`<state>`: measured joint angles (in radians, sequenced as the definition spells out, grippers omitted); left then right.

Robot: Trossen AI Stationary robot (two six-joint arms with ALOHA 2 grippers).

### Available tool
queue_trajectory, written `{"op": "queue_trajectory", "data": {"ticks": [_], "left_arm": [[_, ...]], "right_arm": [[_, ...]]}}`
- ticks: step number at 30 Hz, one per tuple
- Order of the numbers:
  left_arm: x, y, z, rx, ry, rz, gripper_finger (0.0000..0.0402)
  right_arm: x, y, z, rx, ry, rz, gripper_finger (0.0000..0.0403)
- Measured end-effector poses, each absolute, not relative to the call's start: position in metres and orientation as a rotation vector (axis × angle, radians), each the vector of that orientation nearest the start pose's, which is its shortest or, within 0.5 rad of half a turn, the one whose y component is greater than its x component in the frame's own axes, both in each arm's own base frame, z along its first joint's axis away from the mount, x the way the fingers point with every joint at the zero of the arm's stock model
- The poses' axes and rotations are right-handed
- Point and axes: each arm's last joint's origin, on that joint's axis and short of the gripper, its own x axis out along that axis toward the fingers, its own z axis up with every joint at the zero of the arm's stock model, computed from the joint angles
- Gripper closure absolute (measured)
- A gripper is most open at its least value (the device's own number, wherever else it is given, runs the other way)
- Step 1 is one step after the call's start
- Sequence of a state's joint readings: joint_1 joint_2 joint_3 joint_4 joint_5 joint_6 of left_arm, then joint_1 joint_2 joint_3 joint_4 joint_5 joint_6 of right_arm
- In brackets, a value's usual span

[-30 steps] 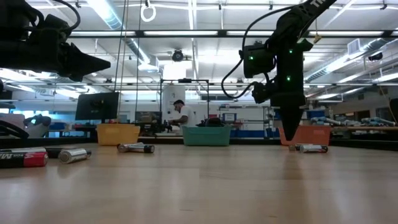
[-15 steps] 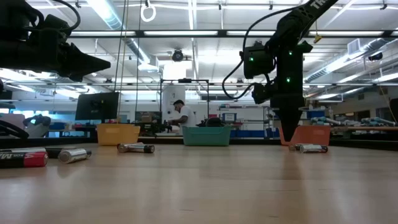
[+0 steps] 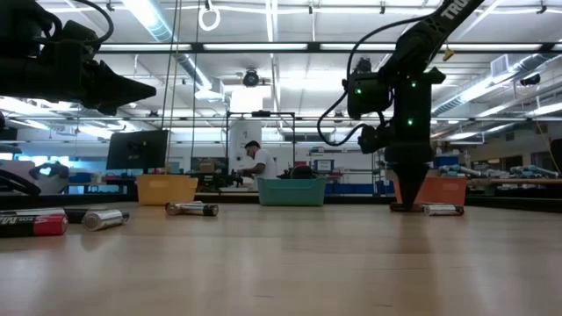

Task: Sort batteries
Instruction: Put the brown battery into the orange bin

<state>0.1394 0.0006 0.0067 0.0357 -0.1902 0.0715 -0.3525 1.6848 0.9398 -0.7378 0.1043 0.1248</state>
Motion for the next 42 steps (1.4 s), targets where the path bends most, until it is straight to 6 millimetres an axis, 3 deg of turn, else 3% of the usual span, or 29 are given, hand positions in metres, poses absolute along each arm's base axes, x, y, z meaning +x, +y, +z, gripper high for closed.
{"op": "queue_trajectory", "data": {"ticks": [13,29,42], "left_arm": [[0.095,0.019,0.169,0.069,-0.029,0.331,0.0387],[0.095,0.019,0.169,0.069,-0.028,0.331,0.0387],[0.095,0.019,0.169,0.068,-0.028,0.331,0.0387]], "right_arm": [[0.262,-0.102,0.148,0.298,1.437,-0.479,0.0220],[0.255,-0.105,0.134,0.361,1.374,-0.510,0.0235],[0.257,-0.105,0.135,0.351,1.369,-0.479,0.0344]]}}
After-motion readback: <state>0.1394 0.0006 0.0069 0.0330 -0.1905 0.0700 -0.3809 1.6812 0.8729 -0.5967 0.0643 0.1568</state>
